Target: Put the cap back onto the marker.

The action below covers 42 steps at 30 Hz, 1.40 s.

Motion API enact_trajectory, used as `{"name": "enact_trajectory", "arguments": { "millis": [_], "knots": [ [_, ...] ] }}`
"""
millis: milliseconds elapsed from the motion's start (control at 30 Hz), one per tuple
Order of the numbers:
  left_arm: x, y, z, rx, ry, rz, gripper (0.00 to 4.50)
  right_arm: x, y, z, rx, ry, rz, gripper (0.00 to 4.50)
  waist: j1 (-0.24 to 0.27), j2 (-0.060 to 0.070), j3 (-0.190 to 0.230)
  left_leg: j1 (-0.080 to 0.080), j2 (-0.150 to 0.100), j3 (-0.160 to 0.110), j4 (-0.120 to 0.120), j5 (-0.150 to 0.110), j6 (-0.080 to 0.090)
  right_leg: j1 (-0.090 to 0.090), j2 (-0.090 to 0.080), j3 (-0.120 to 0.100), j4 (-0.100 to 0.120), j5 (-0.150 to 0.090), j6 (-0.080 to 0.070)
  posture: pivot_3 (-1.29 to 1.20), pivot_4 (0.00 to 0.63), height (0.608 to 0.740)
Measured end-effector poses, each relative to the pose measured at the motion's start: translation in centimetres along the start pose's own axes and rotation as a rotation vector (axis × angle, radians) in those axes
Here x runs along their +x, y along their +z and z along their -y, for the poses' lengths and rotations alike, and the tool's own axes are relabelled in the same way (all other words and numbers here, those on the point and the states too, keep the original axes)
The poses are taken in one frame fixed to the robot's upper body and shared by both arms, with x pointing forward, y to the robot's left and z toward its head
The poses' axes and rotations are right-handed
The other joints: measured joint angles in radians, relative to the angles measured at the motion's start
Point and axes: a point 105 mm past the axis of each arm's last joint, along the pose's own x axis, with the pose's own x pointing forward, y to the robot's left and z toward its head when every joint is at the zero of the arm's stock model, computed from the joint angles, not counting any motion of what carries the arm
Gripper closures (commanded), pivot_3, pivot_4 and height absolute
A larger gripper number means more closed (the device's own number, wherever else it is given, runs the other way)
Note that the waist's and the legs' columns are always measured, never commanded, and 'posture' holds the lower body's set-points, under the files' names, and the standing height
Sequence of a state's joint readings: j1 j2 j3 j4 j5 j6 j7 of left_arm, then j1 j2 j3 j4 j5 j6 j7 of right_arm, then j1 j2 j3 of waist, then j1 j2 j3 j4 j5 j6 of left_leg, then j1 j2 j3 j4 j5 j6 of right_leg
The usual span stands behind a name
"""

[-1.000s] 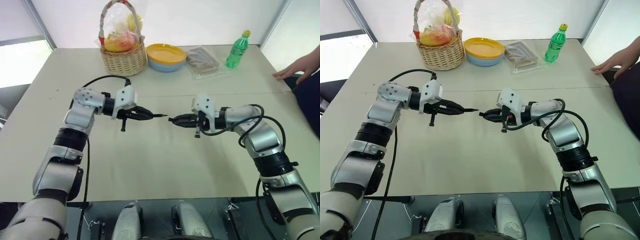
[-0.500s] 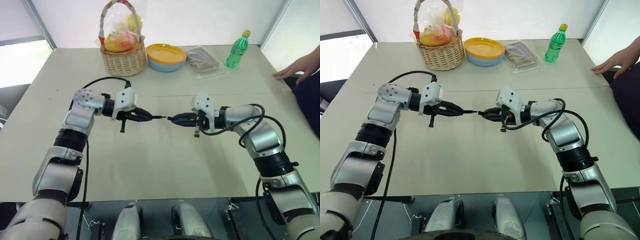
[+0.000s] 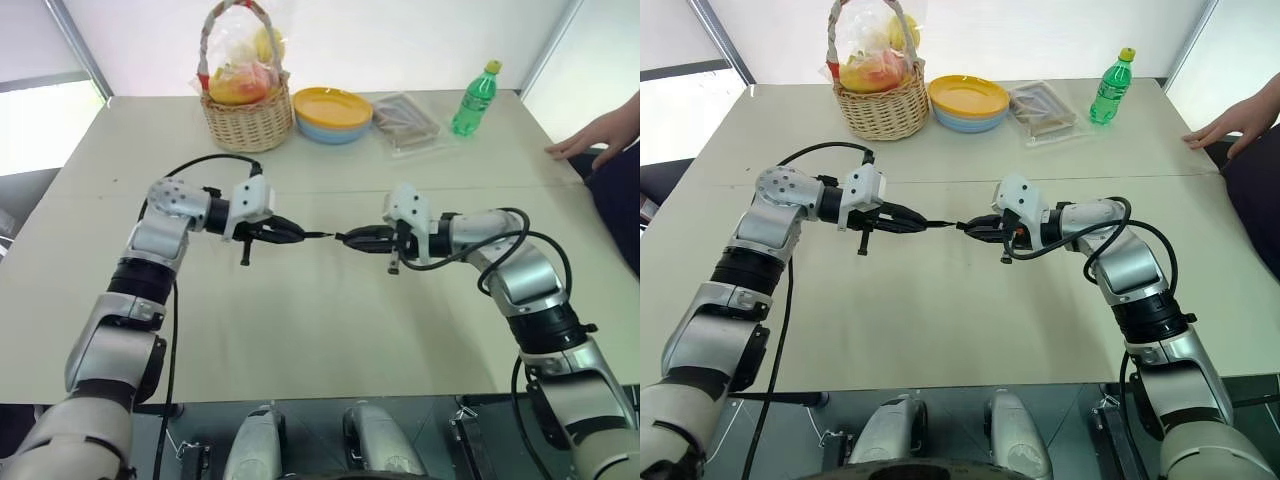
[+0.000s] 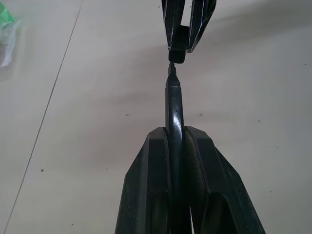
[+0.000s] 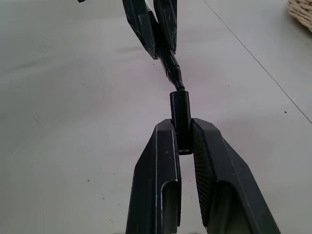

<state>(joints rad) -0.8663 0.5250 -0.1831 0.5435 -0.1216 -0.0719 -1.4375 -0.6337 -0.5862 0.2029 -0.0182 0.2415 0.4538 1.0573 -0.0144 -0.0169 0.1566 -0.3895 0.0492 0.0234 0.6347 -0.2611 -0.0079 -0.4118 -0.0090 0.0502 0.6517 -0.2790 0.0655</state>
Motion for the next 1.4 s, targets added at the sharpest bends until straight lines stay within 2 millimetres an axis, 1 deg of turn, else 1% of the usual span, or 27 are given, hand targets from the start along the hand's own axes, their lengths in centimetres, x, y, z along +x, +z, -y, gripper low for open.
{"name": "enact_trajectory", "arguments": {
  "millis": [433,833,1400],
  "knots": [
    [0.0,-0.1,0.2,-0.01,-0.002,-0.003,4.5,0.0,0.0,0.0,0.001,0.0,0.0,4.43,0.0,0.0,0.0,0.0,0.0,0.0,0.0,0.0,0.0,0.0,0.0,0.0,0.0,0.0,0.0,0.0,0.15,0.74],
    [1.0,0.3,0.3,-0.009,-0.015,0.031,4.5,0.2,-0.1,-0.1,0.007,0.004,0.004,4.43,0.0,0.0,0.0,0.0,0.0,0.0,0.0,0.0,0.0,0.0,0.0,0.0,0.0,0.0,0.0,0.0,0.15,0.74],
    [1.2,0.4,0.5,-0.009,-0.03,0.034,4.5,0.2,-0.1,-0.3,0.009,0.015,0.002,4.43,0.0,0.0,0.0,0.0,0.0,0.0,0.0,0.0,0.0,0.0,0.0,0.0,0.0,0.0,0.0,0.0,0.15,0.74]
  ]
}}
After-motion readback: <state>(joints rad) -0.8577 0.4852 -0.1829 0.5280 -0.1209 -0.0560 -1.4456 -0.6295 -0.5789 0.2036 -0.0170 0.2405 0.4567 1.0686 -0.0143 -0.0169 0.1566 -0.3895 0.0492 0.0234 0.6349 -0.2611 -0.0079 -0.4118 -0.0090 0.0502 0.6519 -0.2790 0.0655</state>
